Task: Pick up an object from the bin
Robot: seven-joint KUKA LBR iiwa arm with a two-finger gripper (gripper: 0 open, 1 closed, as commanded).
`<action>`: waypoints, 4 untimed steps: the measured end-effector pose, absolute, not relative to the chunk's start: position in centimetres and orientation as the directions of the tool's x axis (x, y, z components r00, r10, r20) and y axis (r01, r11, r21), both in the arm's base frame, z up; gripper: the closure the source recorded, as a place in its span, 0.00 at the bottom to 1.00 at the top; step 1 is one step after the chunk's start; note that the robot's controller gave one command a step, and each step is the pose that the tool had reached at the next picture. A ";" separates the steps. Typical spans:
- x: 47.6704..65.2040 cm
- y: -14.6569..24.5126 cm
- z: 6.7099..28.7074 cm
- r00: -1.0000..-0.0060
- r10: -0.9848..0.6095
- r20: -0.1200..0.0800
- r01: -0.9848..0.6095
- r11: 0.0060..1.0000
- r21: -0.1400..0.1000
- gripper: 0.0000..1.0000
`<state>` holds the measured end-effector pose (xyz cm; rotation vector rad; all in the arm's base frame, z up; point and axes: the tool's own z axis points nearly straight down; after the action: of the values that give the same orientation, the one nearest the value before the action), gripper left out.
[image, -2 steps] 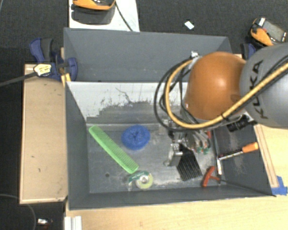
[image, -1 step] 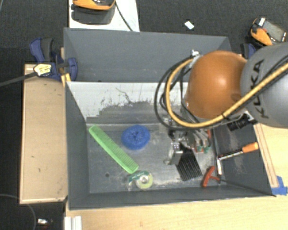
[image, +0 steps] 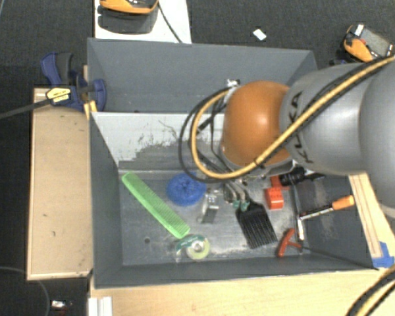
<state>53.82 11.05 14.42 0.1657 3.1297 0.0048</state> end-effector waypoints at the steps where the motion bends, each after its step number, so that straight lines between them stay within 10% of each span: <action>1: 59.0 12.3 16.2 -0.994 0.109 -0.021 0.109 0.994 0.006 0.00; 3: 59.1 12.4 6.9 -0.935 0.354 -0.008 0.354 0.935 0.008 0.00; 4: 59.3 11.9 7.4 -0.964 0.266 -0.019 0.266 0.964 0.014 1.00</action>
Offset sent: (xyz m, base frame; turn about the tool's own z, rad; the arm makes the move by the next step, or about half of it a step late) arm 0.0539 0.0194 -0.0159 0.1524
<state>59.26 11.94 7.40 0.4194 3.0924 0.0182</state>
